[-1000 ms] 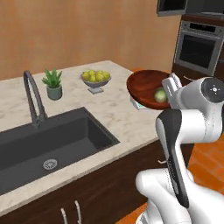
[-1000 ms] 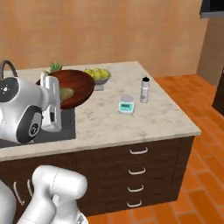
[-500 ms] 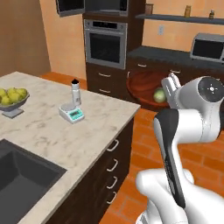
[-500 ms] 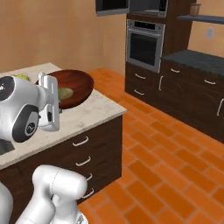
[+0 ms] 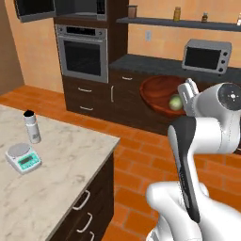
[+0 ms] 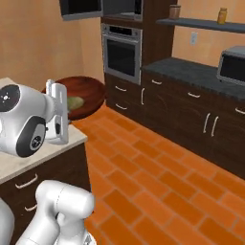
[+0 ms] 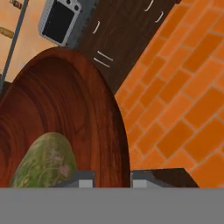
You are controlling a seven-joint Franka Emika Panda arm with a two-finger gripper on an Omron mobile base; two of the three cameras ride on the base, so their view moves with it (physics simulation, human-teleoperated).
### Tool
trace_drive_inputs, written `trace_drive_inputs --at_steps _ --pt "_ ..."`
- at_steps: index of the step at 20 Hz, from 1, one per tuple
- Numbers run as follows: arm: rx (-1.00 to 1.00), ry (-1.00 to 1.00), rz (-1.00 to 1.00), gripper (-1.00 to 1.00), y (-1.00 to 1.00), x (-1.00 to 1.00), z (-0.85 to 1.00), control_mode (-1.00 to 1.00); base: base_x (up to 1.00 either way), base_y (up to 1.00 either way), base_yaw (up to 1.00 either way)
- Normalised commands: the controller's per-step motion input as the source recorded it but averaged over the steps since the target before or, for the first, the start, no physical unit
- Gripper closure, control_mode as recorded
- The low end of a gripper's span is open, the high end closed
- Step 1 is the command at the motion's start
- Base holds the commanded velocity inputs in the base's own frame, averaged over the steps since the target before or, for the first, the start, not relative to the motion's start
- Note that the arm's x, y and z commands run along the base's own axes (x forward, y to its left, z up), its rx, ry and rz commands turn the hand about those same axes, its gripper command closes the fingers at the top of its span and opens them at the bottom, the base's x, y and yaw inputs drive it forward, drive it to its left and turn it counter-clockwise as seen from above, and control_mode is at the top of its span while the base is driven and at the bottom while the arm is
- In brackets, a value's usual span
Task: Pick the cucumber from the sink and place it in the bowl. Then pick the bowl and place it in the microwave. Then close the microwave door and press the start button.
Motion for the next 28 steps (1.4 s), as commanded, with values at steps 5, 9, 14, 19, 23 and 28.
trace_drive_inputs --at_steps 5,9,14,19,23,28 --pt "0.00 0.00 0.00 1.00 0.00 0.00 0.00 1.00 0.95 -1.00 -0.01" --pt "0.00 0.00 0.00 1.00 0.00 0.00 0.00 1.00 0.94 -1.00 0.00" --pt "0.00 0.00 0.00 1.00 0.00 0.00 0.00 1.00 1.00 -1.00 0.14" --pt "0.00 0.00 0.00 1.00 0.00 0.00 0.00 1.00 1.00 -0.93 0.23" --pt "0.00 0.00 0.00 1.00 0.00 0.00 0.00 1.00 1.00 -0.59 0.37" --pt "0.00 0.00 0.00 1.00 0.00 0.00 0.00 1.00 0.91 -0.43 0.49"
